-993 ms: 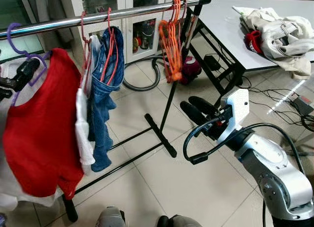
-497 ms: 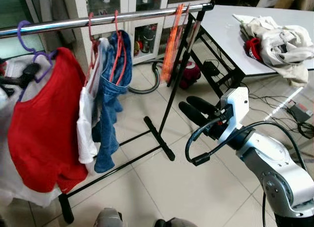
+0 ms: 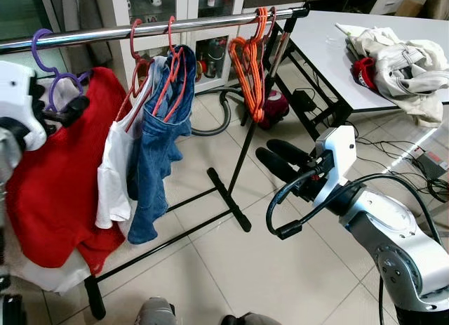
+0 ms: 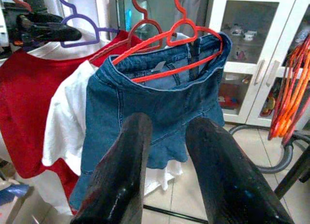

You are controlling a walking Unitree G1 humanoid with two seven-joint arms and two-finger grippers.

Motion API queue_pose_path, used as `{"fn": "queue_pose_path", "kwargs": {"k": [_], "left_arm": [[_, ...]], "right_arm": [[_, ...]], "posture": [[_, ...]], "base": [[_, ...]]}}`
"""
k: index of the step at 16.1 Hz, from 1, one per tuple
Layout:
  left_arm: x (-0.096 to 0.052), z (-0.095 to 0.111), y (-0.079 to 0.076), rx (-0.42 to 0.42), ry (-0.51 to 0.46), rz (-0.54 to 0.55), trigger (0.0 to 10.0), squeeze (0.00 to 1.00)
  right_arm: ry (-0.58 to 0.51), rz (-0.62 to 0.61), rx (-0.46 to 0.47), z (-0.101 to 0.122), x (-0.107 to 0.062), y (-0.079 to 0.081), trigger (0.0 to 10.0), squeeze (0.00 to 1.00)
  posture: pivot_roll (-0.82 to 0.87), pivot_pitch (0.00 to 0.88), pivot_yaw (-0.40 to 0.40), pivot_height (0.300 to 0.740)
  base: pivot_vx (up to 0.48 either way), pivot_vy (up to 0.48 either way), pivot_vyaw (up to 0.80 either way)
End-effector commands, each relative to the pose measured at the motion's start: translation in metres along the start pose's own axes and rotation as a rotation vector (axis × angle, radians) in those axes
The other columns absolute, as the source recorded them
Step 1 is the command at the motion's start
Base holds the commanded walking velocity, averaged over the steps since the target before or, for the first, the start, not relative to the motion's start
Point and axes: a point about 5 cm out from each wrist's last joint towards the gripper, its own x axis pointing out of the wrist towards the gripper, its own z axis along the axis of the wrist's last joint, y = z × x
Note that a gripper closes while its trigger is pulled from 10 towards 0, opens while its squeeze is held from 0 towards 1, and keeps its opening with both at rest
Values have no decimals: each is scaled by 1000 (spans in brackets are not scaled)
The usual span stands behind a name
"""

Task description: Hang hanger

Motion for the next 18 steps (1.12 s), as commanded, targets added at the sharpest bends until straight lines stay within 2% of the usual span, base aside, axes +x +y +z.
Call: {"fn": "queue_pose_path", "kwargs": {"k": [1,7,8,9,10,11,12,13,16,18], "left_arm": [[8,5,-3,21,-19,-17,10000,0],[31,13,-13,48,-37,-63,10000,0],[33,13,-13,54,-37,-65,8431,0],[33,13,-13,57,-36,-63,7373,0],[33,14,-12,71,-28,-58,4392,0],[33,14,-12,78,-26,-56,4275,0],[30,14,-5,79,4,-7,2980,0],[29,15,2,41,18,31,0,0],[29,19,4,-6,0,20,0,0],[30,23,4,1,-16,26,0,0]], "right_arm": [[-6,-2,-15,5,-4,0,10000,0],[-5,-4,-21,7,-4,0,10000,0],[-4,-6,-22,7,-5,1,10000,0],[-4,-7,-22,7,-5,1,10000,0],[-1,-8,-21,7,-6,1,10000,0],[0,-9,-20,7,-6,1,10000,0],[3,-8,-20,7,-7,0,10000,0],[8,-1,-18,6,-7,0,10000,0],[14,29,-12,7,-6,2,10000,0],[22,68,-13,7,-6,4,10000,0]], "posture": [[49,61,-123,740],[36,69,-118,740],[34,72,-117,740],[34,72,-117,740],[32,73,-117,740],[32,73,-117,740],[35,75,-128,740],[39,78,-136,740],[40,80,-141,740],[39,80,-143,740]], "base": [[0,0,0],[0,0,0],[0,0,0],[0,0,0],[0,0,0],[0,0,0],[0,0,0],[0,0,0],[0,0,0],[0,0,0]]}}
